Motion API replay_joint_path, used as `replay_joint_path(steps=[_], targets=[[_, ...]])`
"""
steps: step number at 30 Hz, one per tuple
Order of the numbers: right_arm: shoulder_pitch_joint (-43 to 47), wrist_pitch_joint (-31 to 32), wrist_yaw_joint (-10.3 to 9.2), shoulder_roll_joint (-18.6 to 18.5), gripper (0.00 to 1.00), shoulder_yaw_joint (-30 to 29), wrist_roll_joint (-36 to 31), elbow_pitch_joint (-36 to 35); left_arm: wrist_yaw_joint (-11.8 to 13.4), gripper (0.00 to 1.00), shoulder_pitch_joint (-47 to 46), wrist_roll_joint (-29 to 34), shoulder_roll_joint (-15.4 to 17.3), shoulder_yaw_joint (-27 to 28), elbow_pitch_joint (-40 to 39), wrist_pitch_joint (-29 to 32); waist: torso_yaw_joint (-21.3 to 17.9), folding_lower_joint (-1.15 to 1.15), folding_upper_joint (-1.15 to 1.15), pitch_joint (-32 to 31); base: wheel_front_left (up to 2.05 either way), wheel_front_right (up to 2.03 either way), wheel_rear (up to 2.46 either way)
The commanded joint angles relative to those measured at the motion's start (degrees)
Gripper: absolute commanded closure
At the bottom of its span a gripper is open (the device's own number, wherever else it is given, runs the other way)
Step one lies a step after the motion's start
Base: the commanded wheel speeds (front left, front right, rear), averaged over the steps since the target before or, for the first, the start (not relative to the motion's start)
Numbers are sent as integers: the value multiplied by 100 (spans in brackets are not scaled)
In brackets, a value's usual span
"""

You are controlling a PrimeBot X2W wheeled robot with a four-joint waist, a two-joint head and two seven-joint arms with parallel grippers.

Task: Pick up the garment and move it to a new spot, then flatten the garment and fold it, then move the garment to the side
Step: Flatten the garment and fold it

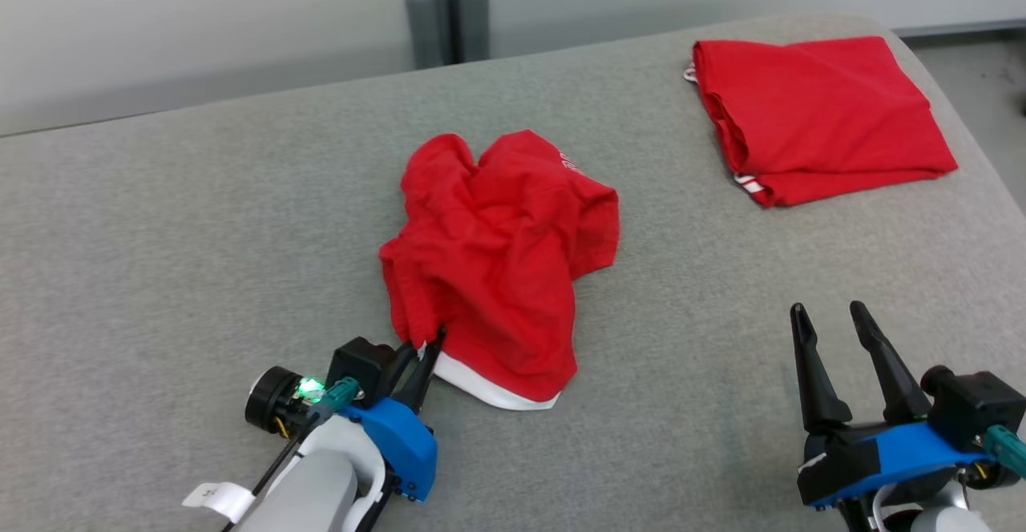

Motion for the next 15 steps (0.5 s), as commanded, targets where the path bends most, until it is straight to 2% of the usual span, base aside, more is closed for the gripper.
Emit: replay_joint_path(steps=[1, 8, 15], targets=[[76, 3, 1, -5, 0, -26, -41, 0, 3, 100, 7, -65, 34, 88, -23, -81, 77, 0, 0, -50, 0, 0, 0], [231, 91, 1, -5, 0, -63, -62, -9, 208, 100, 513, -348, 126, 419, -582, -259, 645, 0, 0, -371, 0, 0, 0], [271, 171, 1, -6, 0, -15, -77, -51, 586, 100, 1386, -643, 440, 815, -1357, -277, 1152, 0, 0, -508, 0, 0, 0]])
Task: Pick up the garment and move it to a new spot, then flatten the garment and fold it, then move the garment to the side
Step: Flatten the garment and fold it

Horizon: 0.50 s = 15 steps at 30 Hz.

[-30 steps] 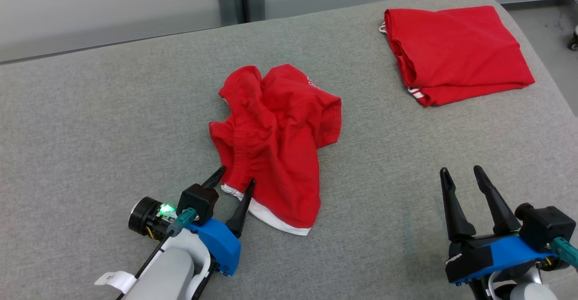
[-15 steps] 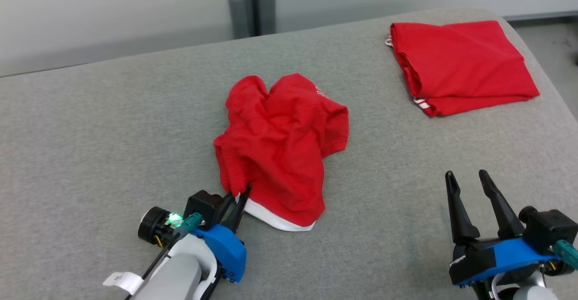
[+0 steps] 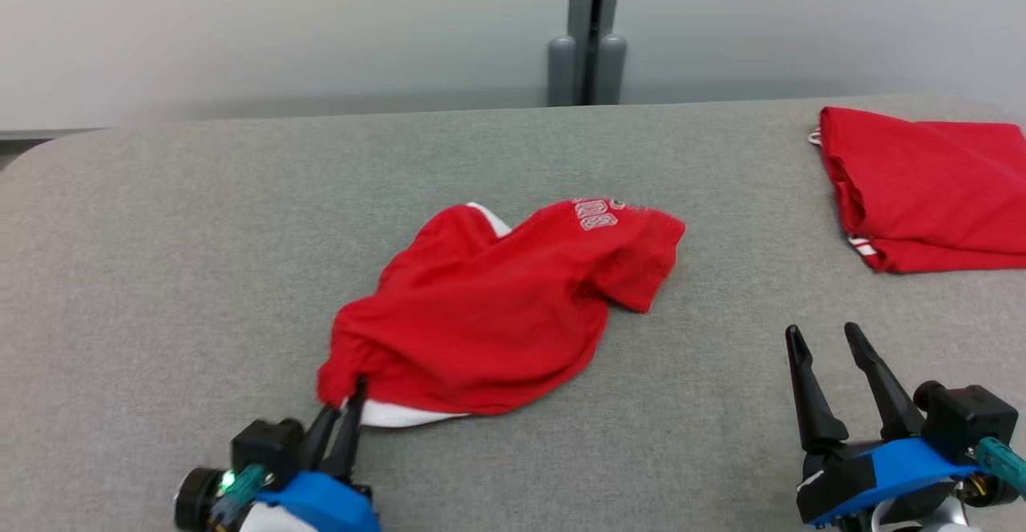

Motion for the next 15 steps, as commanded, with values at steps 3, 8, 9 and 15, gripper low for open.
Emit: replay_joint_path(steps=[3, 8, 9, 15], targets=[[63, 28, 1, -7, 0, -12, -39, -20, 216, 100, 414, -183, 191, 258, -315, -22, 163, 1, 0, 10, 0, 0, 0], [60, 37, 1, -8, 0, 6, -29, 8, 405, 100, 808, -331, 338, 417, -637, 58, 237, 1, 0, 3, 0, 0, 0], [66, 37, 1, -8, 0, 9, -28, 15, 448, 76, 833, -326, 352, 429, -708, 56, 242, 1, 0, 0, 0, 0, 0], [113, 60, 1, -8, 0, -37, -54, 48, 676, 0, 756, -153, 240, 618, -1273, -31, 230, 1, 0, -102, 0, 0, 0]])
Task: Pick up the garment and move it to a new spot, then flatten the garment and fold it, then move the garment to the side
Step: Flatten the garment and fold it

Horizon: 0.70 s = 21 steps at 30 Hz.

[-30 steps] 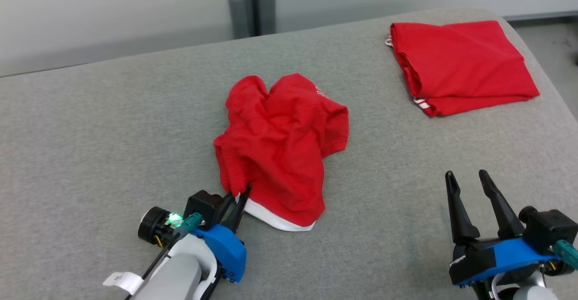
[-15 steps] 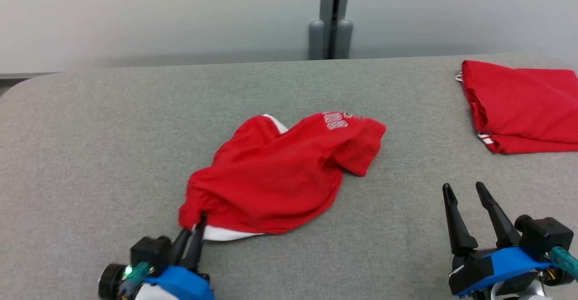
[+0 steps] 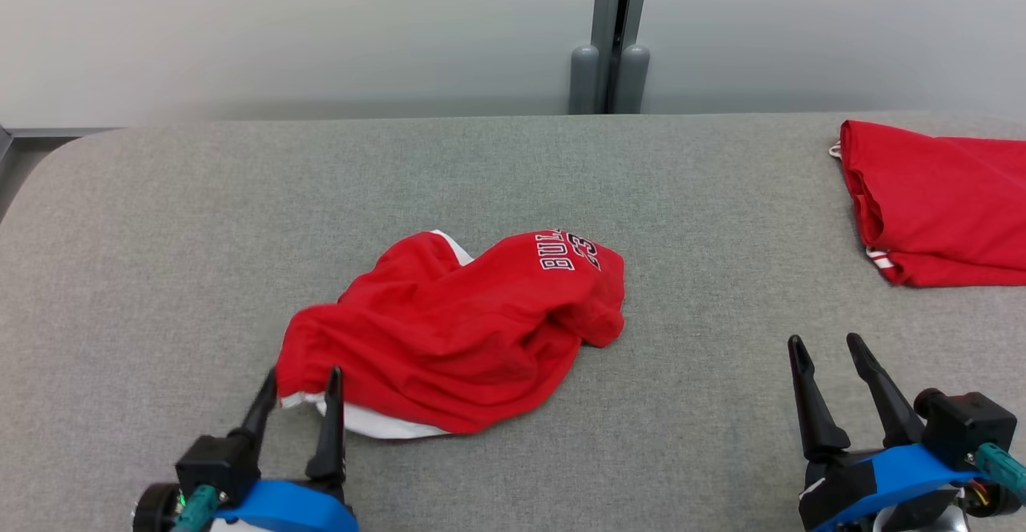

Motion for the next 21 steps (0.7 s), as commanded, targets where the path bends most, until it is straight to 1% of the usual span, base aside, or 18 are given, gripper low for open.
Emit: replay_joint_path(steps=[1, 6, 9, 17, 21], targets=[[60, 12, 1, -9, 0, -31, -49, 4, 68, 0, -71, 80, -21, 119, -167, -39, -16, 0, 0, -44, 0, 0, 0], [118, 22, 1, -8, 0, -84, -53, -8, 180, 0, -35, 327, -120, 581, -777, -43, -32, 0, 0, -156, 0, 0, 0], [177, 40, 1, -9, 0, -103, -48, -23, 194, 0, 62, 478, -160, 850, -1015, -46, -37, 0, 0, -230, 0, 0, 0], [318, 55, 1, -9, 0, -166, -16, -63, 207, 0, 404, 818, -140, 1537, -1352, -46, -29, 0, 0, -341, 0, 0, 0], [378, 67, 1, -8, 0, -181, -26, -36, 148, 0, 550, 949, -150, 1684, -1333, -47, -6, 0, 0, -372, 0, 0, 0]])
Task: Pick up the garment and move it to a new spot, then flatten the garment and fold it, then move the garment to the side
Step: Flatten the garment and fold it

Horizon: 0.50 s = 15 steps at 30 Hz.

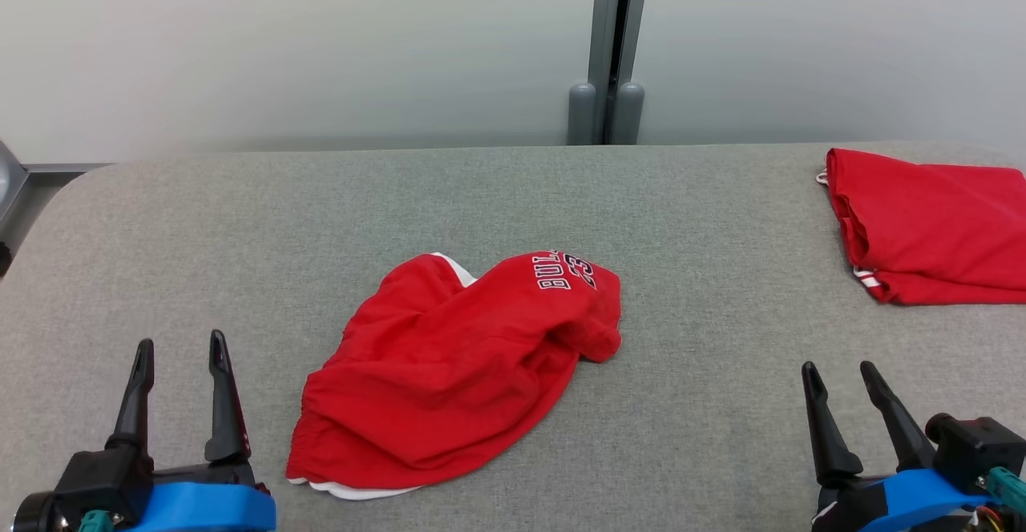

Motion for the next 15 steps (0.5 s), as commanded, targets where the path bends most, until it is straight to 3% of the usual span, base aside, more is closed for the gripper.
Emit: replay_joint_path(steps=[1, 9, 15], targets=[[81, 26, 1, -7, 0, 0, -2, 10, -43, 0, 81, 77, -6, 61, 20, -24, 13, 0, 0, -9, 0, 0, 0], [-3, 59, 1, -7, 0, 248, -15, 78, -188, 0, 90, 225, -142, 89, 110, -24, 87, 0, 0, -19, 0, 0, 0], [-353, 8, 1, -7, 0, 915, 91, 310, -289, 0, -29, 313, -272, 62, 174, -24, 223, 0, 0, 12, 0, 0, 0]])
